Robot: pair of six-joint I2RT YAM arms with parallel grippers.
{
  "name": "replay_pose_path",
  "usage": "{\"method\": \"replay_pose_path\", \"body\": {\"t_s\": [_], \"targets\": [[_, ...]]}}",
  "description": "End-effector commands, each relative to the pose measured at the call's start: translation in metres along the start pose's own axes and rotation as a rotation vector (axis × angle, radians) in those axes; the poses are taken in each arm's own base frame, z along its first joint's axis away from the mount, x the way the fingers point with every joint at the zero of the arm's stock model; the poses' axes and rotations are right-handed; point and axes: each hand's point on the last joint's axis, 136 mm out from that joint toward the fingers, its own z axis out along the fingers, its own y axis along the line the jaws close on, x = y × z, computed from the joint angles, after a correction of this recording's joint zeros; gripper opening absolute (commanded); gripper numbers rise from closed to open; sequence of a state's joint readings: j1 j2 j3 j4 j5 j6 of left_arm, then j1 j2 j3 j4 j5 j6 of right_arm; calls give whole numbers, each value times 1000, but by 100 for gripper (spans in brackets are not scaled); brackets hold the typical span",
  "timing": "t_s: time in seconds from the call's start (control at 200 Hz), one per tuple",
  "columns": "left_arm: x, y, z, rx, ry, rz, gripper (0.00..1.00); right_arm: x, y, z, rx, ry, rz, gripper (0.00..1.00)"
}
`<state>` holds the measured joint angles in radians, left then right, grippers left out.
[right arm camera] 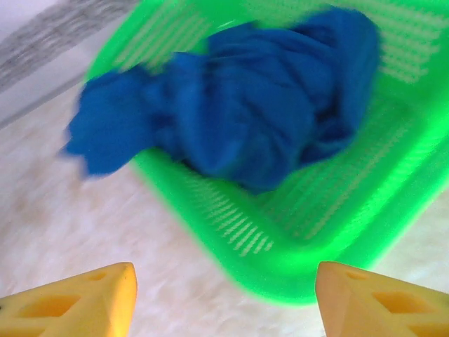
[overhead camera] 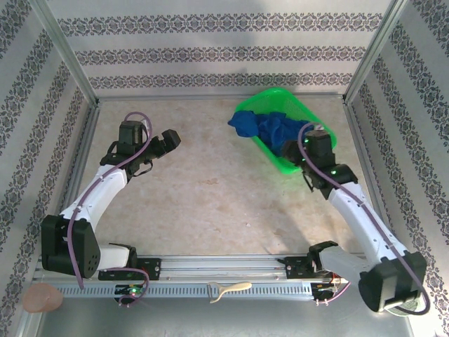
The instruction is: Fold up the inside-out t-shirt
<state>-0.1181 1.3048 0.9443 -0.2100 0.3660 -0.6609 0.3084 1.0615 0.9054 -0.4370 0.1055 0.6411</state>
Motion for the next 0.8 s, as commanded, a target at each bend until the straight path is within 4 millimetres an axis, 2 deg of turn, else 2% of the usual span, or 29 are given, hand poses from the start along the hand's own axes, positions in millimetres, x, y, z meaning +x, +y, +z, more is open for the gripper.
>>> {"method": "replay_pose_path", "body": {"t_s": [0.0,0.075,0.22,0.3,0.41,0.485,0.56,0.644,0.794], "targets": [[-2,-9,-8,26,-27,13,99,36,19,15,-8,65,-83,69],[-3,-10,-10,22,-29,16,99,52,28,24,-1,82,-113,69],[-6,-15,-13,30,-29,22,99,72,74,53,-87,158,-153,67],[-7,-16,-15,32,-32,28,99,75,103,76,-107,189,-199,68],[-6,-14,-15,24,-33,29,99,84,132,123,-83,246,-202,69],[-3,-10,-12,18,-30,18,99,80,149,154,-30,224,-192,70],[-1,-8,-10,19,-28,5,99,72,156,187,54,178,-154,71],[4,-6,-7,26,-18,-14,99,55,160,213,136,84,-75,71],[14,1,-6,27,-6,-36,99,30,144,246,300,-33,72,72]]}}
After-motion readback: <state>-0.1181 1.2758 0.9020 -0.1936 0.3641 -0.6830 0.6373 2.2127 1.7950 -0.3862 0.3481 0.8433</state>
